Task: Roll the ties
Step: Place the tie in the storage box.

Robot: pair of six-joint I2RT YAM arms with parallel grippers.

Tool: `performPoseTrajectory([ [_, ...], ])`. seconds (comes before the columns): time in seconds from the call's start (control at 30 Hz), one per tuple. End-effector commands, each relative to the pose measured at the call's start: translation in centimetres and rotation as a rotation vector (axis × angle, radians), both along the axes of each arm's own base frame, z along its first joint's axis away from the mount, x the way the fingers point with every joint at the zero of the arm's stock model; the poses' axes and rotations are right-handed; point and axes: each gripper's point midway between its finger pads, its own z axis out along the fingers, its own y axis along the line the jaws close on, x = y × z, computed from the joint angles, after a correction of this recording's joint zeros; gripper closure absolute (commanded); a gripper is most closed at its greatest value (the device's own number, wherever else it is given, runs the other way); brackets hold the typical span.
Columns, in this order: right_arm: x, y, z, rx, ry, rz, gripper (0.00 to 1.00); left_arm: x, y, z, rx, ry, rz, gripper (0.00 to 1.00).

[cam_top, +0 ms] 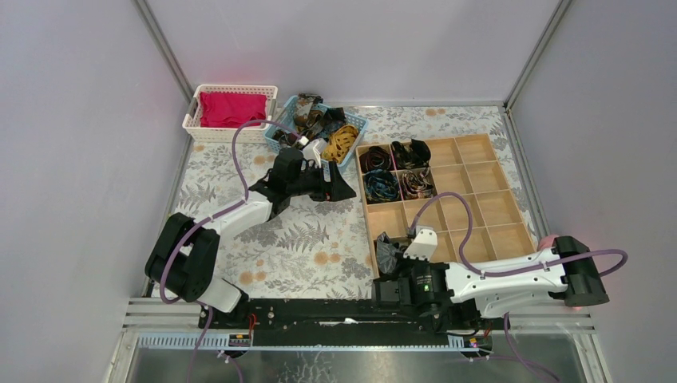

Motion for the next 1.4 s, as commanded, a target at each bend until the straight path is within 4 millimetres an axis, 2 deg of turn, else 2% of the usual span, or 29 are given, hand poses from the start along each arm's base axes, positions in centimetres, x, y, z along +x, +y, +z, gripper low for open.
performPoseTrajectory([
  [0.0, 0.9, -1.2, -0.4, 0.013, -0.062, -0.045, 0.92, 0.8, -0.2, 1.1, 0.003, -0.05, 0.002, 0.15],
  [0.2, 1.1, -2.3, -4.4, -0.025, -0.005, -0.087, 0.98, 0.7, -0.2, 1.2, -0.004, -0.046, -0.001, 0.15],
  [0.4, 1.4, -2.1, -8.2, -0.02, 0.113, -0.093, 1.0, 0.5, 0.0, 1.6, 0.001, -0.06, 0.006, 0.15],
  [0.5, 2.1, -1.9, -8.8, -0.042, 0.146, -0.096, 1.0, 0.4, 0.1, 1.5, 0.004, -0.057, 0.007, 0.15],
  [0.6, 2.5, -1.5, -10.3, -0.037, 0.268, -0.085, 1.0, 0.4, 0.2, 1.3, 0.009, -0.05, 0.014, 0.15],
  [0.8, 2.4, -2.5, -13.1, -0.156, 0.423, -0.121, 1.0, 0.2, 0.3, 1.1, 0.005, -0.04, 0.018, 0.15],
  [0.97, 2.8, -5.2, -15.4, -0.382, 0.495, -0.192, 1.0, -0.1, 0.2, 0.9, -0.002, -0.026, 0.015, 0.15],
  [1.03, 2.5, -6.5, -15.9, -0.498, 0.525, -0.21, 1.0, -0.2, 0.2, 0.9, -0.004, -0.019, 0.015, 0.15],
  [1.13, 1.2, -6.3, -17.3, -0.505, 0.568, -0.181, 1.0, -0.5, 0.3, 0.9, -0.007, -0.018, 0.01, 0.15],
  [1.23, 0.9, -5.0, -16.9, -0.475, 0.518, -0.144, 1.0, -0.6, 0.3, 1.0, -0.008, -0.022, 0.011, 0.15],
  [1.3, 1.4, -3.8, -15.2, -0.469, 0.424, -0.105, 1.0, -0.5, 0.3, 1.0, -0.008, -0.02, 0.012, 0.15],
  [1.37, 1.7, -2.3, -12.5, -0.451, 0.345, -0.058, 1.0, -0.5, 0.3, 0.9, -0.009, -0.018, 0.011, 0.15],
])
